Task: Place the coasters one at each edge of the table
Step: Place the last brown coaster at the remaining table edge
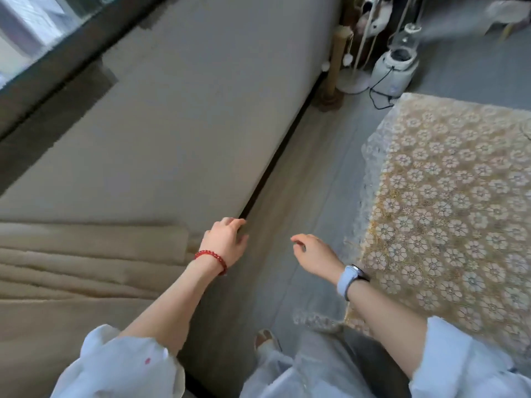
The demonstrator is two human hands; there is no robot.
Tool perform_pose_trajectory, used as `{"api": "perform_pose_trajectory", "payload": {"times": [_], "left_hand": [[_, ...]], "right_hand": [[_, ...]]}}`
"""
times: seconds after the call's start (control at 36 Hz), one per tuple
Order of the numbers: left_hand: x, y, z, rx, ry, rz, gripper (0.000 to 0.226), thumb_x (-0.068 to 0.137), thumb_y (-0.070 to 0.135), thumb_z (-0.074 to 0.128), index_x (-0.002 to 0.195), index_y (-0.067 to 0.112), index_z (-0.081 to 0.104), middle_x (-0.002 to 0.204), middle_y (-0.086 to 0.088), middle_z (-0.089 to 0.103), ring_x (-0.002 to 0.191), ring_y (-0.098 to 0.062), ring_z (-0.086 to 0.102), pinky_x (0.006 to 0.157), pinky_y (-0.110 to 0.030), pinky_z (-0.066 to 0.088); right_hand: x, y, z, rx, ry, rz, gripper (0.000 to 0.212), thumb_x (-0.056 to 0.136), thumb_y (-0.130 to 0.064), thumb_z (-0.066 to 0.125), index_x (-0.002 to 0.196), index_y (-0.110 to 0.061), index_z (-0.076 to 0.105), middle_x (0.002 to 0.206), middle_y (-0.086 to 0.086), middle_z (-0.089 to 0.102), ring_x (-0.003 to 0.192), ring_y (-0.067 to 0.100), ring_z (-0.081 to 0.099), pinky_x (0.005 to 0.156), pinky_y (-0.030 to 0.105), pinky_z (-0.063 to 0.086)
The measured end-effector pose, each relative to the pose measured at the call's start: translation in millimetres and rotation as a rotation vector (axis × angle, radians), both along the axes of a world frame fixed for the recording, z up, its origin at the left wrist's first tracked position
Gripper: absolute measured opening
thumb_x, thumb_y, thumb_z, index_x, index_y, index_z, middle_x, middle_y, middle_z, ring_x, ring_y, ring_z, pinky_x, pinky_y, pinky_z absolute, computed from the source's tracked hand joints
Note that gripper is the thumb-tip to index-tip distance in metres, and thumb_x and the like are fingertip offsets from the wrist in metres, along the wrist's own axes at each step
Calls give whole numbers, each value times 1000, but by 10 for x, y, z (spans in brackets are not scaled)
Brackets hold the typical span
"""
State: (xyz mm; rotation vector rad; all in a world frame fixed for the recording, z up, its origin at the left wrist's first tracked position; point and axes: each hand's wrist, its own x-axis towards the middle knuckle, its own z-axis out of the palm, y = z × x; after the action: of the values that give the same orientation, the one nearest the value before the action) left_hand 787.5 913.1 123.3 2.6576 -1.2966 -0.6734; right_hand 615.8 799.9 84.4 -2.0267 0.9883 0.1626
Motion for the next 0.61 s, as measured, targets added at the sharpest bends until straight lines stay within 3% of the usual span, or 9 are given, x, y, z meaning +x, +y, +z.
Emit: {"api": "perform_pose_trajectory", "payload": {"times": [0.25,0.61], "left_hand": [[285,-1079,-264,83,140,-235,42,89,26,45,130,16,42,134,-10,46,123,-30,42,100,-43,39],[155,-4233,-52,56,85,-651,39,88,23,45,126,15,46,130,-16,49,122,-34,42,100,-44,39]], "right_hand": [[293,-772,-37,22,35,-234,32,90,-17,39,118,-12,54,121,14,58,111,30,52,94,34,40],[92,-2839,-101,15,-122,-822,27,87,-5,42,109,-1,59,113,22,61,104,33,57,92,39,45]]}}
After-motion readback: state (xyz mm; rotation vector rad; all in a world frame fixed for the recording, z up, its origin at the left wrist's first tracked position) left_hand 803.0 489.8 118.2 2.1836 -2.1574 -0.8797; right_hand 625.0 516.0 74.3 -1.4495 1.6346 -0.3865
